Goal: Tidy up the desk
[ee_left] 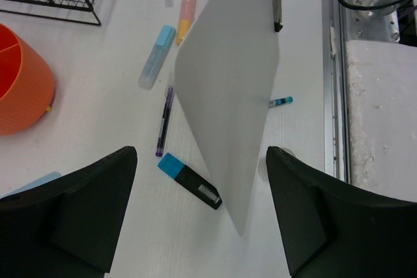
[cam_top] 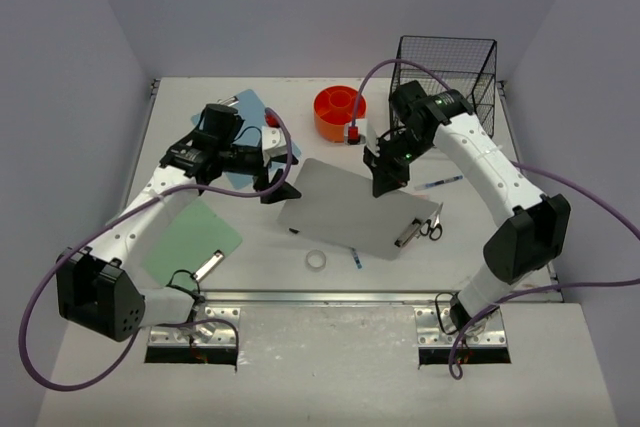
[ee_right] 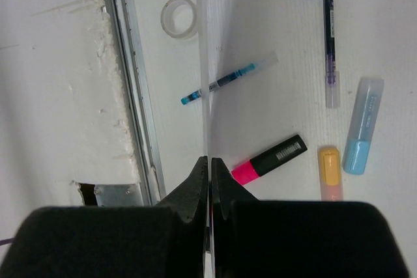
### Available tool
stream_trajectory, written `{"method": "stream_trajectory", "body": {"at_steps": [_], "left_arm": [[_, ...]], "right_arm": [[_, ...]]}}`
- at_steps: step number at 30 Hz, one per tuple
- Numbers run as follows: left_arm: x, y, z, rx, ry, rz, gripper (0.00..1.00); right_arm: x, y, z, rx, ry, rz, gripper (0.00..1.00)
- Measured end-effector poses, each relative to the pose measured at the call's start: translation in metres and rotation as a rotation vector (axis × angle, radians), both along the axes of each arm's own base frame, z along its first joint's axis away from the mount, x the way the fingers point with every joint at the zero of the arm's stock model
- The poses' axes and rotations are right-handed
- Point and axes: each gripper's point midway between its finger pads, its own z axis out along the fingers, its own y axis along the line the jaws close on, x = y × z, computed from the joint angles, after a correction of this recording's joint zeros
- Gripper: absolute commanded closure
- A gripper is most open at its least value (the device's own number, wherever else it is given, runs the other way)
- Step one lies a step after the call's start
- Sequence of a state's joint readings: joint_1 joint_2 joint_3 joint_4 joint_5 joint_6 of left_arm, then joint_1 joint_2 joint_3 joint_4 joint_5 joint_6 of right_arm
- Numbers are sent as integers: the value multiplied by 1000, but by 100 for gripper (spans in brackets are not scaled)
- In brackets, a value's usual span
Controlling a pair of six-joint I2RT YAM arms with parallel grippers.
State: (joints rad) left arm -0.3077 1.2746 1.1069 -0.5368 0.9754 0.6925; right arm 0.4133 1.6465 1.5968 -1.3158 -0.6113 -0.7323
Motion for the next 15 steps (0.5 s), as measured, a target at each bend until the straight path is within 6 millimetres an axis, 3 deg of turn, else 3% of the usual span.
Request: {"method": "stream_trajectory", "body": {"at_steps": [6,9,12,15], "left_arm": [[-3,-6,-11,-15,53,-49,26],[0,-9,-22,-13,96,-57,33],[1,-11,-28,-18,129,-62,49],[5,-13,-26,-36,126,-57,80]], "right_arm": [[13,9,9,22,-21,4,100],[15,14,11,30,-23,11,100],[15,16,13,35,-24,14,100],[15,19,16,40,-30,18,100]]}}
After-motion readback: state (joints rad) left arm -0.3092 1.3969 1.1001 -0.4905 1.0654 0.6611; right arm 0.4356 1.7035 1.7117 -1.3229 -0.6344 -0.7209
